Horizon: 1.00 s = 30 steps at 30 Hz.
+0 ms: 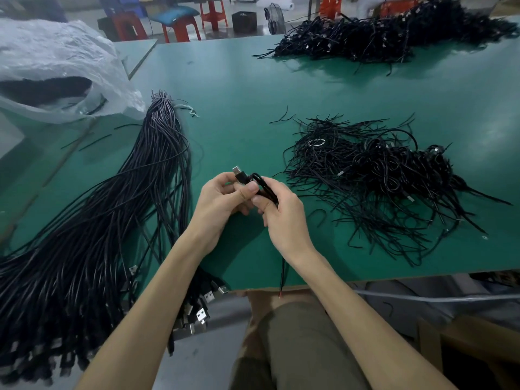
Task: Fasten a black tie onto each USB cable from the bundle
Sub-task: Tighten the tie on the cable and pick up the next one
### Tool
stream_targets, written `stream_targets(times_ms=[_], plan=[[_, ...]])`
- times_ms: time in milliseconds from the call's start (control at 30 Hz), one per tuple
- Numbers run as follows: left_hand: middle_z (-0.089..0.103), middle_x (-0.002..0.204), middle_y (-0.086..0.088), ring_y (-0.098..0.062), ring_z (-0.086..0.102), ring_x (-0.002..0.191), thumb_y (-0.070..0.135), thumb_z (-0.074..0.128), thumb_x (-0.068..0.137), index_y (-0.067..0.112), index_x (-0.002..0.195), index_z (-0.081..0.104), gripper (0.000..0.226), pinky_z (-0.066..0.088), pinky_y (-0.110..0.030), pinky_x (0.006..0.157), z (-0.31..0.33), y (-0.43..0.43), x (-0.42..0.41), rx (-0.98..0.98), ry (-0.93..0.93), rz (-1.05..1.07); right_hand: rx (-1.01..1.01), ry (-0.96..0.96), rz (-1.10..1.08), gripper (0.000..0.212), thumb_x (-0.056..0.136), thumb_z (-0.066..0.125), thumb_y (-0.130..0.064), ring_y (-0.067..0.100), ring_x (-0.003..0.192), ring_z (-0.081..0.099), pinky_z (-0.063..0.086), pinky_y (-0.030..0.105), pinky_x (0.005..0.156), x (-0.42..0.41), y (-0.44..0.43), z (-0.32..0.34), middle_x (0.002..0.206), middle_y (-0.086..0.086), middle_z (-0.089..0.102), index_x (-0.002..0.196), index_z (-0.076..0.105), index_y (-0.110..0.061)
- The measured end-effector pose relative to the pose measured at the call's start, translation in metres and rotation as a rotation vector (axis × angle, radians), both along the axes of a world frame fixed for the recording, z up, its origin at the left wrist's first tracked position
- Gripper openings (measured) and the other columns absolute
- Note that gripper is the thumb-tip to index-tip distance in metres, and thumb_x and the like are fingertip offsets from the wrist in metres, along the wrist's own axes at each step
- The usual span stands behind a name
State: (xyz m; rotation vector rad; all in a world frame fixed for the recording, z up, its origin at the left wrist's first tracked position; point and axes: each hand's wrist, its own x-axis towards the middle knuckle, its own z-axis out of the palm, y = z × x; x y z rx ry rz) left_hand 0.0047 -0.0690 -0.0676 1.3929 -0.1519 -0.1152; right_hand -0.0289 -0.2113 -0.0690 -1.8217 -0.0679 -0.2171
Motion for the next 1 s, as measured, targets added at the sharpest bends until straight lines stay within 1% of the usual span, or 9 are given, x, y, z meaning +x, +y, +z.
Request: stream_targets(times_ms=[133, 300, 400, 467, 633, 767, 833, 867, 1000], plan=[[0.067, 0.094, -0.02, -0.021, 0.054, 0.071, 0.023, 0.076, 0.089, 0.011, 0.114, 0.074, 0.028, 0.047, -0.025, 0.062, -0.0002, 0.0, -0.002, 0.077, -0.058, -0.029, 0.006, -0.006, -0.004, 0.03, 0.101, 0.058, -0.003, 0.005, 0.074, 0.056, 0.043, 0.015, 0.063, -0.0003, -0.0002, 0.0001, 0.104, 0.005, 0.069, 0.129, 0.067, -0.008], [0.067, 0.087, -0.018, -0.023, 0.05, 0.069, 0.028, 0.077, 0.089, 0.01, 0.102, 0.077, 0.022, 0.044, -0.027, 0.062, -0.0012, -0.0001, -0.0007, 0.145, -0.101, 0.009, 0.022, -0.003, -0.007, 0.016, 0.102, 0.057, -0.007, -0.002, 0.059, 0.056, 0.041, 0.011, 0.056, -0.0013, -0.0024, -0.0005, 0.064, -0.021, 0.061, 0.106, 0.072, -0.008], [0.063, 0.083, -0.017, -0.02, 0.049, 0.065, 0.036, 0.079, 0.086, 0.011, 0.1, 0.076, 0.028, 0.042, -0.026, 0.058, -0.0012, -0.0007, -0.0005, 0.167, -0.111, 0.022, 0.032, -0.001, 0.001, 0.018, 0.104, 0.055, -0.008, -0.004, 0.057, 0.056, 0.04, 0.01, 0.056, -0.0022, -0.0009, 0.0005, 0.06, -0.028, 0.06, 0.101, 0.072, -0.011], [0.06, 0.08, -0.013, -0.017, 0.048, 0.063, 0.04, 0.078, 0.086, 0.015, 0.1, 0.076, 0.029, 0.041, -0.025, 0.056, -0.0007, -0.0018, -0.0011, 0.177, -0.119, 0.011, 0.034, -0.004, -0.009, 0.019, 0.104, 0.054, -0.008, -0.006, 0.058, 0.057, 0.042, 0.009, 0.057, -0.0028, -0.0012, 0.0002, 0.059, -0.024, 0.061, 0.103, 0.073, -0.008], [0.06, 0.067, -0.001, -0.016, 0.046, 0.057, 0.04, 0.073, 0.092, 0.018, 0.095, 0.075, 0.022, 0.039, -0.023, 0.052, 0.0001, -0.0046, -0.0022, 0.251, -0.169, 0.033, -0.009, 0.011, 0.018, 0.031, 0.102, 0.046, 0.004, -0.014, 0.063, 0.059, 0.044, 0.005, 0.062, -0.0051, -0.001, 0.0019, 0.077, -0.019, 0.064, 0.118, 0.071, -0.004], [0.064, 0.065, 0.002, -0.012, 0.052, 0.056, 0.034, 0.07, 0.096, 0.013, 0.094, 0.072, 0.021, 0.043, -0.021, 0.052, -0.0021, -0.0052, -0.002, 0.289, -0.175, 0.127, -0.042, 0.015, 0.019, 0.017, 0.102, 0.055, -0.006, -0.005, 0.061, 0.057, 0.043, 0.008, 0.06, -0.0042, 0.0013, 0.0027, 0.08, -0.013, 0.066, 0.104, 0.069, -0.015], [0.066, 0.066, 0.002, -0.012, 0.054, 0.056, 0.029, 0.067, 0.099, 0.009, 0.096, 0.07, 0.02, 0.045, -0.022, 0.053, -0.0029, -0.0055, -0.0012, 0.316, -0.177, 0.166, -0.092, 0.01, 0.006, 0.013, 0.103, 0.058, -0.013, -0.001, 0.068, 0.057, 0.043, 0.009, 0.064, -0.004, 0.0032, 0.0018, 0.091, -0.005, 0.069, 0.11, 0.068, -0.016], [0.067, 0.066, 0.002, -0.012, 0.056, 0.057, 0.027, 0.066, 0.101, 0.008, 0.097, 0.07, 0.02, 0.047, -0.023, 0.054, -0.0027, -0.0059, -0.0007, 0.327, -0.178, 0.179, -0.113, 0.012, 0.005, 0.014, 0.103, 0.059, -0.016, 0.001, 0.074, 0.058, 0.044, 0.011, 0.069, -0.0041, 0.0041, 0.0014, 0.098, -0.002, 0.069, 0.114, 0.067, -0.015], [0.071, 0.079, -0.002, -0.013, 0.066, 0.068, 0.024, 0.062, 0.103, 0.003, 0.103, 0.069, 0.021, 0.057, -0.026, 0.067, -0.0011, -0.0059, -0.0006, 0.314, -0.177, 0.213, -0.186, 0.038, 0.014, 0.023, 0.104, 0.058, -0.021, 0.018, 0.094, 0.062, 0.054, 0.037, 0.083, -0.0048, 0.0068, 0.0012, 0.111, 0.001, 0.066, 0.124, 0.063, -0.011]])
